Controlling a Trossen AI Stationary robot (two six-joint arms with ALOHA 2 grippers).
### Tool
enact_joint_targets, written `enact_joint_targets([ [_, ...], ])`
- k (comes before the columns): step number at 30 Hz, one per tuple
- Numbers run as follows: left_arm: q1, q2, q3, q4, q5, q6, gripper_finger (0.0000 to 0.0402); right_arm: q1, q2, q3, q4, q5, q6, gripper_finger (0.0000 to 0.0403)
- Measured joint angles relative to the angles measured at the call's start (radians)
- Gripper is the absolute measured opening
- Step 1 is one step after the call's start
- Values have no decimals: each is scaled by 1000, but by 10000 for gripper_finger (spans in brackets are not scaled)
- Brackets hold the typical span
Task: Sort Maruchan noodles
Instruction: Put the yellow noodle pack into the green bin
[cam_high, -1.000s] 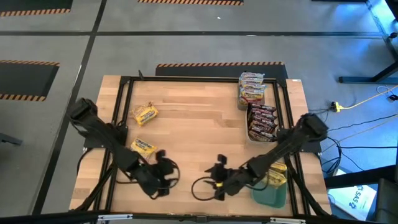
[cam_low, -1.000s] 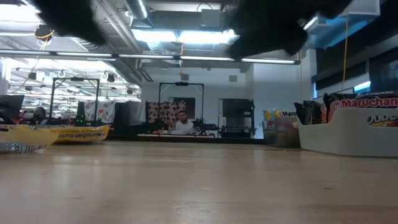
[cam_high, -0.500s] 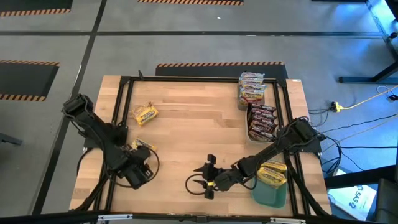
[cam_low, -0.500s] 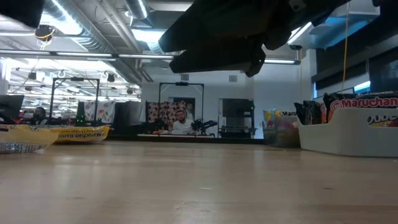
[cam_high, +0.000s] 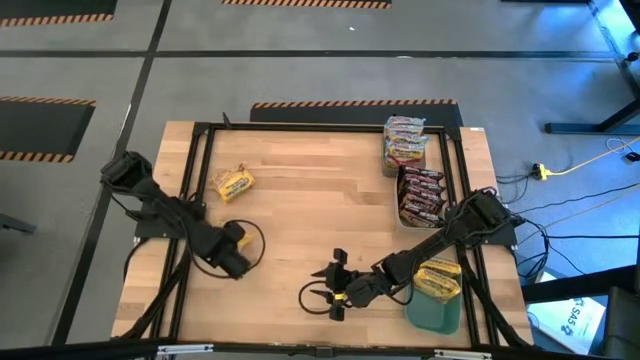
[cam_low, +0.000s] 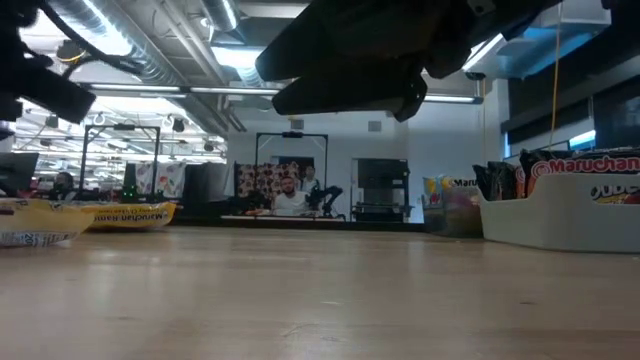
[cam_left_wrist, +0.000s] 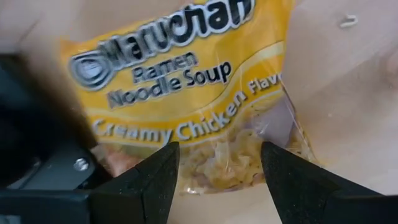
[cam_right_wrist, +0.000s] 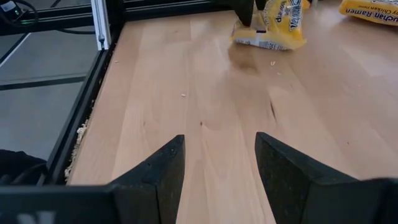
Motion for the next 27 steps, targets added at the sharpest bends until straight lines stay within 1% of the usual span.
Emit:
enact_joint_targets([
  [3,17,-5,-29,78,41,48,222,0,0,0,-3,0,0,178],
  [5,14,-2,-28,106,39,72,222,0,0,0,-8,0,-2,178],
  [7,14,-2,-18,122,18,75,222,0,0,0,-12,0,-2,179],
  [12,14,0,8,222,-14,112,222,0,0,0,-25,0,-2,179],
  [15,7,0,9,355,-55,139,222,0,0,0,-25,0,-2,179],
  [20,8,2,8,498,-128,185,222,0,0,0,-25,0,-2,179],
  [27,8,78,11,639,-172,236,222,-1,0,0,-24,0,1,179],
])
